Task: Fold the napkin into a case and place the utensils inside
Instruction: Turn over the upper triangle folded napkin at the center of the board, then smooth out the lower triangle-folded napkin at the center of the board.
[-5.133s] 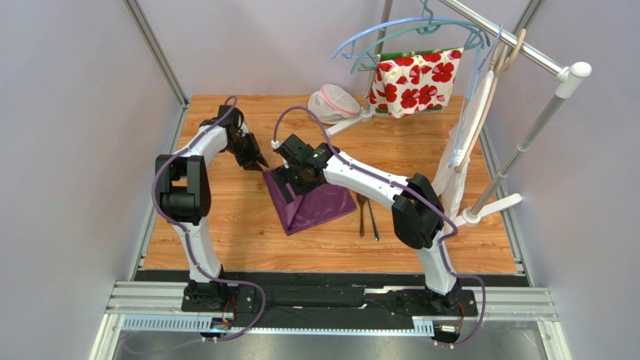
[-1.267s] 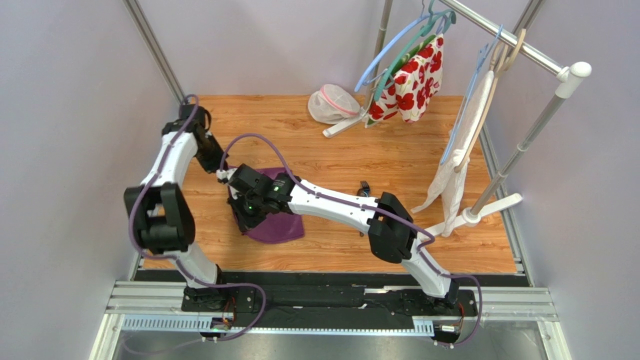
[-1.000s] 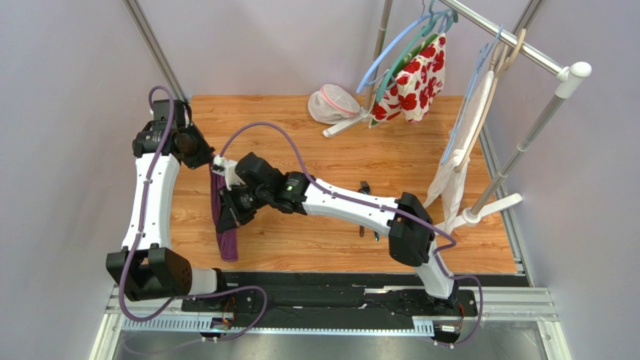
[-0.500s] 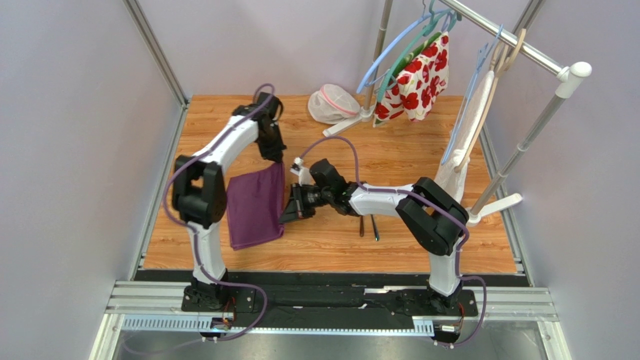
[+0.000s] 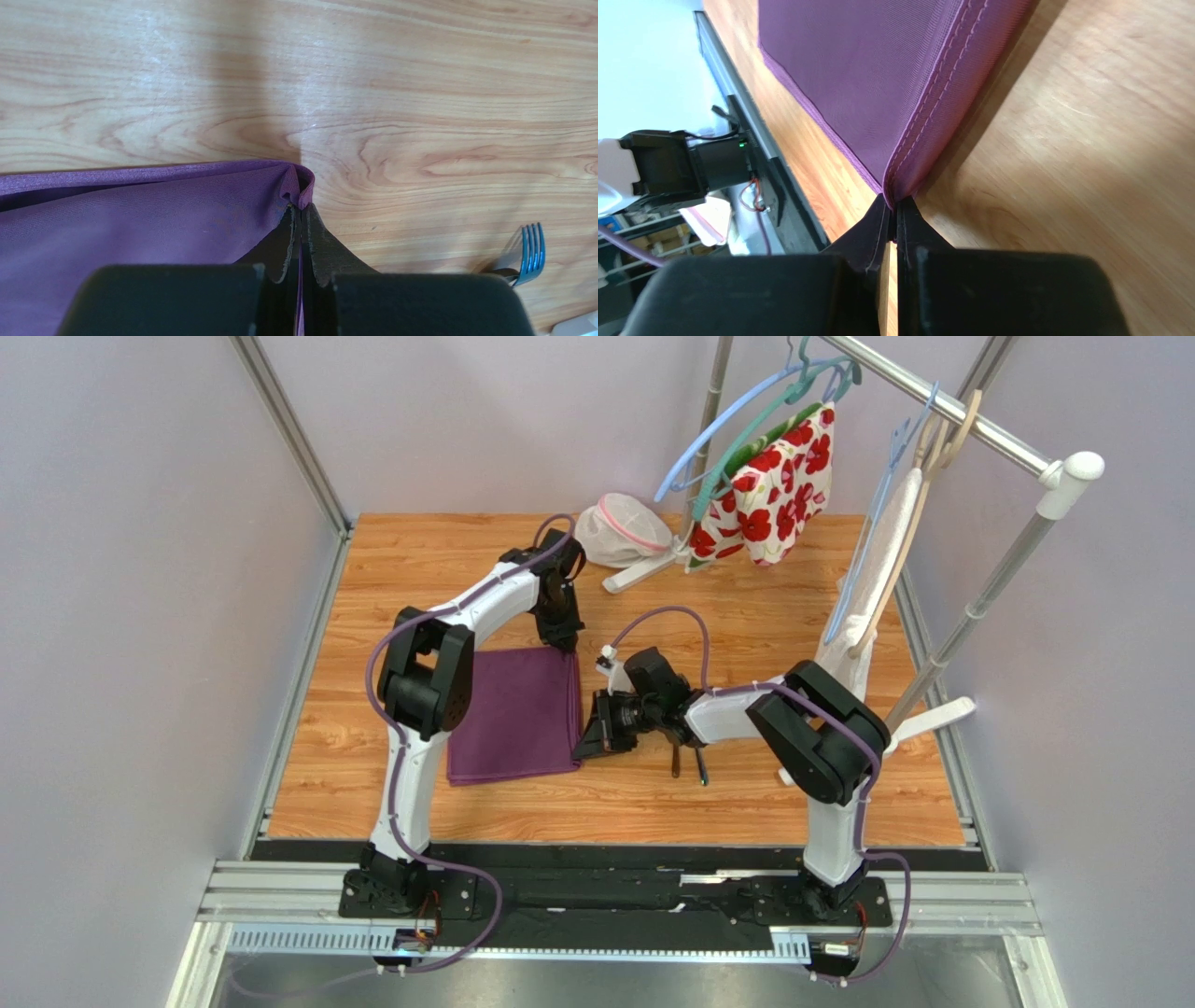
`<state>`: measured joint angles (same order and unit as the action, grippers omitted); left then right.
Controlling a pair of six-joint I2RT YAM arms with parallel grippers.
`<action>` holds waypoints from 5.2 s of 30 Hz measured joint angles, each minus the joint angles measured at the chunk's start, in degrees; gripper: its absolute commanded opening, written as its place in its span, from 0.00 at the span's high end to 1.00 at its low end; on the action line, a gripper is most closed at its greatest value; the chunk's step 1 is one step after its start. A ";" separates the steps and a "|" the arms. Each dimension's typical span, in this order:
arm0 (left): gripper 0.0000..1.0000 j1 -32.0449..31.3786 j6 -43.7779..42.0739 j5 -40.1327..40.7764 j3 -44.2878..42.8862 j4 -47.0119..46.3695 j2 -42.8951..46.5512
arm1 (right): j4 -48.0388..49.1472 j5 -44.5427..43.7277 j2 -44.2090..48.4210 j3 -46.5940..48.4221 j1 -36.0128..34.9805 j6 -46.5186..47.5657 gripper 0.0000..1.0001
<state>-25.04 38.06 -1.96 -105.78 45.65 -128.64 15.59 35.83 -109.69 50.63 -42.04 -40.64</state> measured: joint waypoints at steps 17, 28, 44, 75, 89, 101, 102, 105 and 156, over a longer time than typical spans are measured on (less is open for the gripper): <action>0.58 -0.28 -4.17 -2.58 -4.24 -3.65 8.74 | -35.78 -15.54 16.11 3.61 7.02 10.34 0.32; 0.67 -0.39 -6.91 -5.46 -1.77 -3.19 11.61 | -38.71 -16.15 4.57 20.92 10.95 10.51 0.78; 0.65 -1.05 -6.60 1.84 -10.56 0.74 -3.87 | -38.12 -14.03 -11.87 38.91 12.31 9.01 1.00; 0.94 -1.22 -5.81 1.62 -11.13 0.79 -7.65 | -37.53 -10.69 -23.41 52.46 15.23 6.93 1.00; 0.96 -1.25 -5.75 2.47 -7.98 0.09 -5.35 | -35.82 -8.68 -28.65 57.33 15.23 5.09 1.00; 0.97 -1.25 -4.90 0.83 -7.82 0.02 -3.89 | -34.77 -7.48 -29.81 58.05 15.10 4.37 1.00; 0.97 -1.29 -4.81 0.72 -7.82 -0.09 -3.89 | -34.80 -7.48 -29.79 58.05 15.10 4.35 1.00; 0.98 -1.38 -4.48 0.52 -7.85 -0.09 -3.89 | -34.82 -7.48 -29.79 58.05 15.10 4.07 1.00; 0.71 -2.14 -5.42 -7.23 10.23 -1.51 12.44 | -38.10 -9.11 4.83 16.57 8.63 7.52 0.99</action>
<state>-27.18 32.64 -9.19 -95.55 44.14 -116.20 -22.50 26.72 -104.86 67.20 -33.41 -33.12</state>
